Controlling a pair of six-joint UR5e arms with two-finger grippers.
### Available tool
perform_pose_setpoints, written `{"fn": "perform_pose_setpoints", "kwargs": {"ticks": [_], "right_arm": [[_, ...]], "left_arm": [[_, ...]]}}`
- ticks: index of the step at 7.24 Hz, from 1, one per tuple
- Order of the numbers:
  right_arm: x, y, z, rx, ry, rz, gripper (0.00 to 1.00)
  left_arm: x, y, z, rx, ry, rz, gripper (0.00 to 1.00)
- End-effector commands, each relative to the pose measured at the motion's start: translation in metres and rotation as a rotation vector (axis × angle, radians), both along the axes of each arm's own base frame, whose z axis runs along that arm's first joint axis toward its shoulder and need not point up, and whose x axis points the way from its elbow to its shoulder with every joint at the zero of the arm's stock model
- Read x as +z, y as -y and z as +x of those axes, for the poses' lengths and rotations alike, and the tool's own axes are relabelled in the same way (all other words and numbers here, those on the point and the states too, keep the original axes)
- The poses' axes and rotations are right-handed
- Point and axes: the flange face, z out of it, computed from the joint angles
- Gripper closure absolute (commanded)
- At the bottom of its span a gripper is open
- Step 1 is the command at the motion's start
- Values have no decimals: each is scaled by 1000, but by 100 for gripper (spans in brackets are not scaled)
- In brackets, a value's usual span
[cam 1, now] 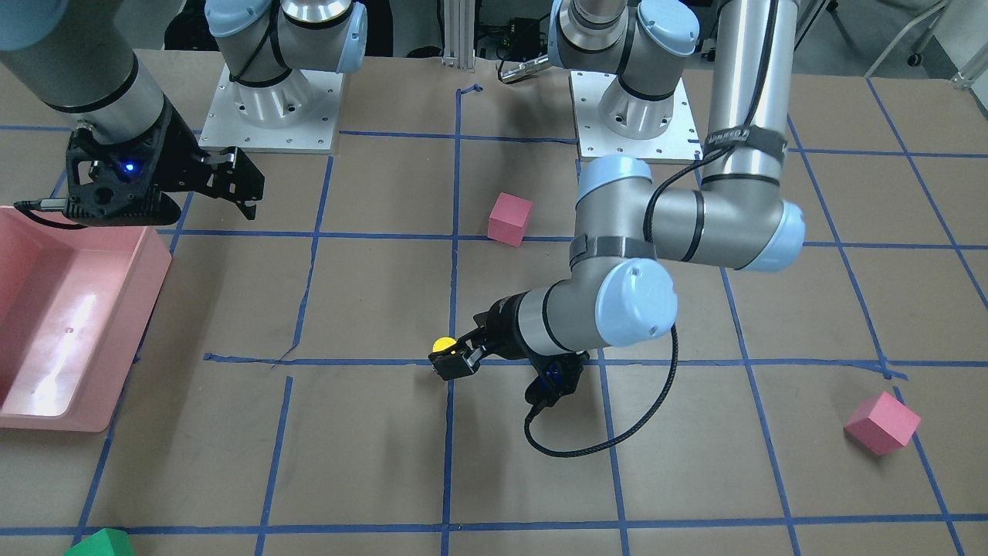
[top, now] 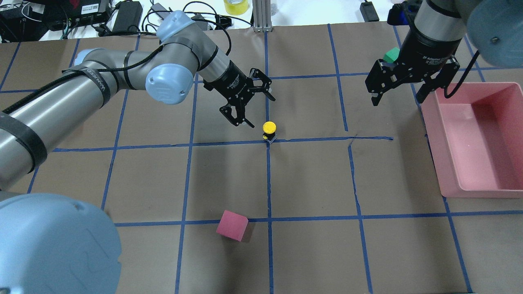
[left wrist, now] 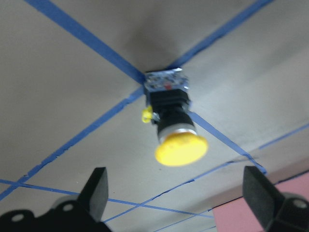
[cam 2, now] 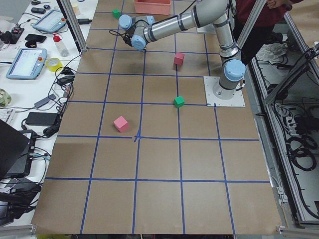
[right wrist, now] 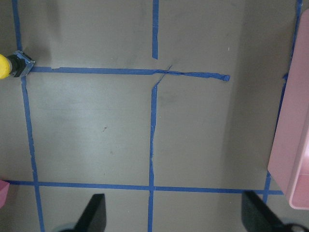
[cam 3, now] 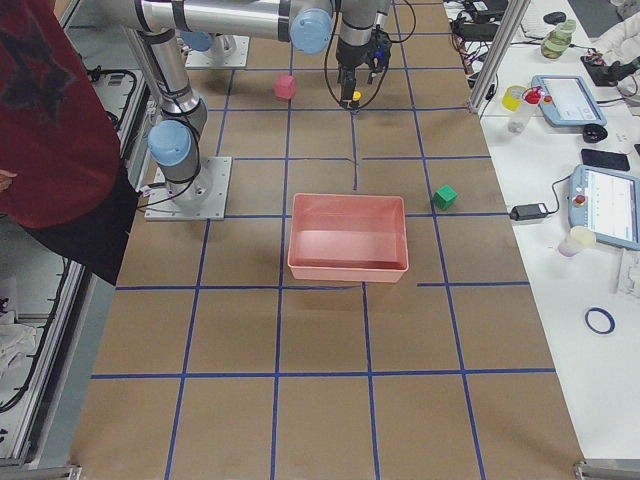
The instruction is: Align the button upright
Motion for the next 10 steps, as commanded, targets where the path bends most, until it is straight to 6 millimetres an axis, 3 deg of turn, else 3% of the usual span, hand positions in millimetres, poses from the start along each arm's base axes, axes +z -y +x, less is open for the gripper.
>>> {"fn": "perform_pose_setpoints", "kwargs": {"ticks": [1,2,4,6,7,8,9,10], "right_arm": [[1,-1,0,0,-1,0,0],[0,0,0,0,-1,1,0],[0,-1,0,-1,4,4,0],[0,-1,1,-1,5,4,0],[-1,0,1,-1,5,5,0],[-1,0,0,0,1,6,0],[-1,0,0,-1,4,5,0],[-1,0,1,-3,7,7,0]], "left_arm": [[104,-28,6,-31,57,-96,0],[147,-58,17,-142,142,-193,0],[208,-109,49,-485,322,-360,0],[245,-142,67,-609,431,-433,0],[254,-148,78,-774,497,-486,0],[256,-141,84,-815,519,-546,0],[256,-129,112,-753,540,-558,0],[256,-123,125,-716,545,-558,0]]}}
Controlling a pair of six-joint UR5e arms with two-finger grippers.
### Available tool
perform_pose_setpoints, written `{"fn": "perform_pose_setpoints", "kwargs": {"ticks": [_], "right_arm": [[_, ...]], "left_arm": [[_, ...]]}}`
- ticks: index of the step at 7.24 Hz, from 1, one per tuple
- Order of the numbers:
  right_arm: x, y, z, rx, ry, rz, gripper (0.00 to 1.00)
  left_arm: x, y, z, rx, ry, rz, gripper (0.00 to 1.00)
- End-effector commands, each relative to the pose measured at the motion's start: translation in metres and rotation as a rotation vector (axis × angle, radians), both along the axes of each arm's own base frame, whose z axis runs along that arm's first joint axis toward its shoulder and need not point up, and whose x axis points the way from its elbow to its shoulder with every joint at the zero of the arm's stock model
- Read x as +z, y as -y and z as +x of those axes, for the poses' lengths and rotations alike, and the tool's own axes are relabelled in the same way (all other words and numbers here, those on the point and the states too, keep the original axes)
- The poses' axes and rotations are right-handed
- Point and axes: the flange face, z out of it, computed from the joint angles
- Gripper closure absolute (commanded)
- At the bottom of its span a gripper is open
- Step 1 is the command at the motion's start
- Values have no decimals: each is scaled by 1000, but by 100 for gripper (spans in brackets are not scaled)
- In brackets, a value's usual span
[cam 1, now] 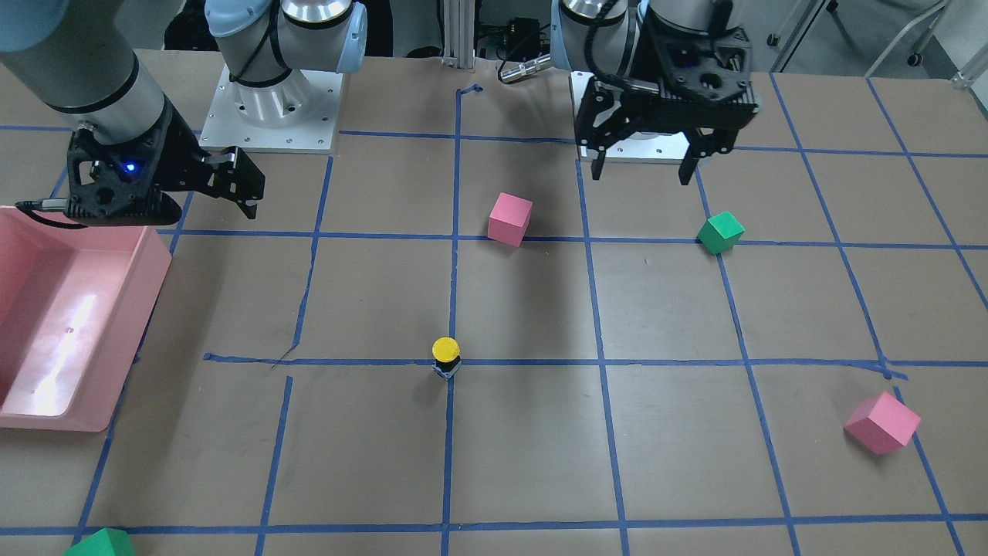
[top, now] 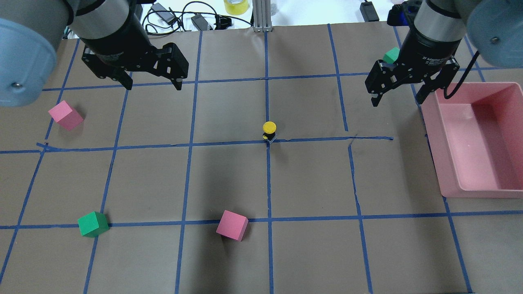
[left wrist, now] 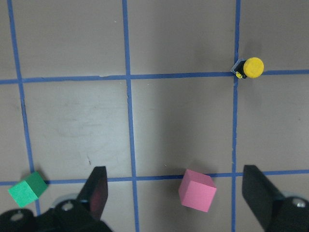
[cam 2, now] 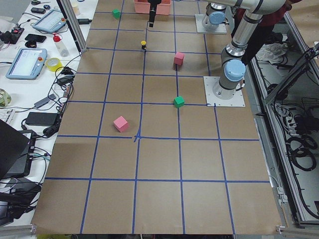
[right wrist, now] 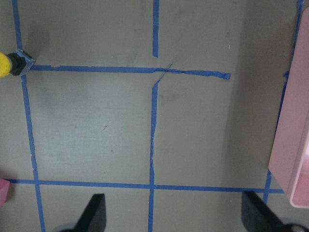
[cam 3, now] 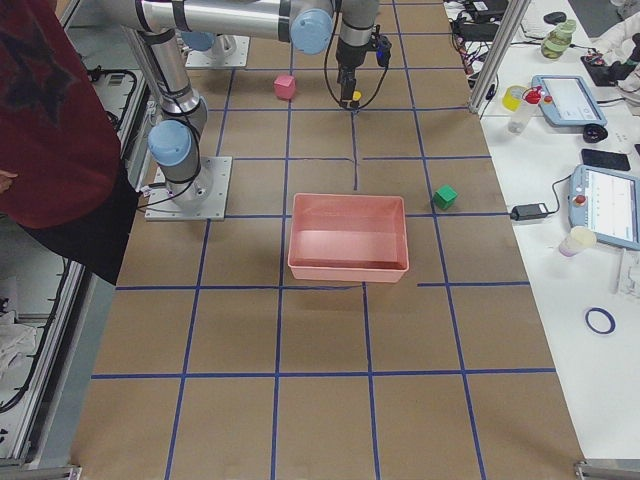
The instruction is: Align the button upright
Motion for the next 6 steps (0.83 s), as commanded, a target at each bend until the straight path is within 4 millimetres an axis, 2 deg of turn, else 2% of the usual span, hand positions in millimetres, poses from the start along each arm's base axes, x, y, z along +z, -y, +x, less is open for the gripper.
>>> {"fn": "perform_pose_setpoints", "kwargs": {"ticks": [1,4,6], "right_arm": [[0,0,0,0,5,1,0],[-2,0,-2,-17,-9,11,0],[-10,3,-4,-20,-30,27,0]], "left_arm": [[0,8,19,32,-1,-24,0],[-1,9,20,24,-2,-20,0],[-9,6,21,21,-1,-9,0]]}}
